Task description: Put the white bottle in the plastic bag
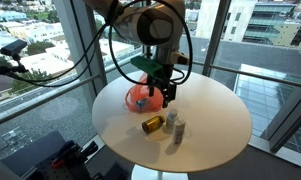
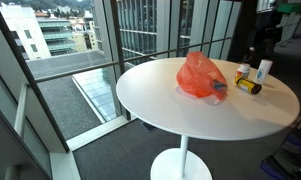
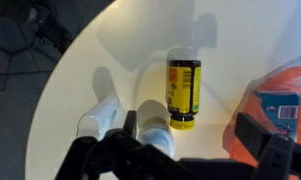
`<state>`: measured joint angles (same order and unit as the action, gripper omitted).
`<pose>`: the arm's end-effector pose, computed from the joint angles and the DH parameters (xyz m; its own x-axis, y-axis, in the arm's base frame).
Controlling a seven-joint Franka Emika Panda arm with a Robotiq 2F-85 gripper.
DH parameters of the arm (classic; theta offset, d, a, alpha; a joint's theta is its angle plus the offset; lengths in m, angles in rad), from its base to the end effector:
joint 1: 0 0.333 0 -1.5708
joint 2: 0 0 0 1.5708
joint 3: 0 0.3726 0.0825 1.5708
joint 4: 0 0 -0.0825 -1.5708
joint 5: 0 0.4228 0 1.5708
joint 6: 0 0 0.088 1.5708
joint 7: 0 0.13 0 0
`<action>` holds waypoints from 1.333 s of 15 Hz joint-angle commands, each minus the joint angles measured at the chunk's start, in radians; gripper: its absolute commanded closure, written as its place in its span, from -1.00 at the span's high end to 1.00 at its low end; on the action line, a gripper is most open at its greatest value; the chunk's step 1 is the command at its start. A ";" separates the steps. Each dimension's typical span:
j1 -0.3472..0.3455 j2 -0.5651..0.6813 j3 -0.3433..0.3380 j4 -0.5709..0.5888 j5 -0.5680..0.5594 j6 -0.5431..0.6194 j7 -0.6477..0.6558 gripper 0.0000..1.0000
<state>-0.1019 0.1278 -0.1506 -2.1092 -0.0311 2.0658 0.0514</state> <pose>0.5587 -0.1453 0.3534 0.9443 -0.2835 -0.1669 -0.2787 -0.9590 0.0522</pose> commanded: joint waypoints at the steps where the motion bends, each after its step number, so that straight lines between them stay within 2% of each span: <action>1: -0.014 0.041 0.000 0.052 -0.013 0.006 0.040 1.00; 5: -0.017 0.084 -0.002 0.101 -0.005 -0.006 0.053 1.00; 6: -0.016 0.054 0.002 0.057 -0.001 0.003 0.030 1.00; 9: -0.016 0.076 0.002 0.079 -0.002 0.003 0.035 1.00; 20: -0.012 0.161 -0.006 0.066 -0.013 0.237 0.067 1.00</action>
<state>-0.1098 0.2719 -0.1564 -2.0374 -0.0311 2.2523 0.0961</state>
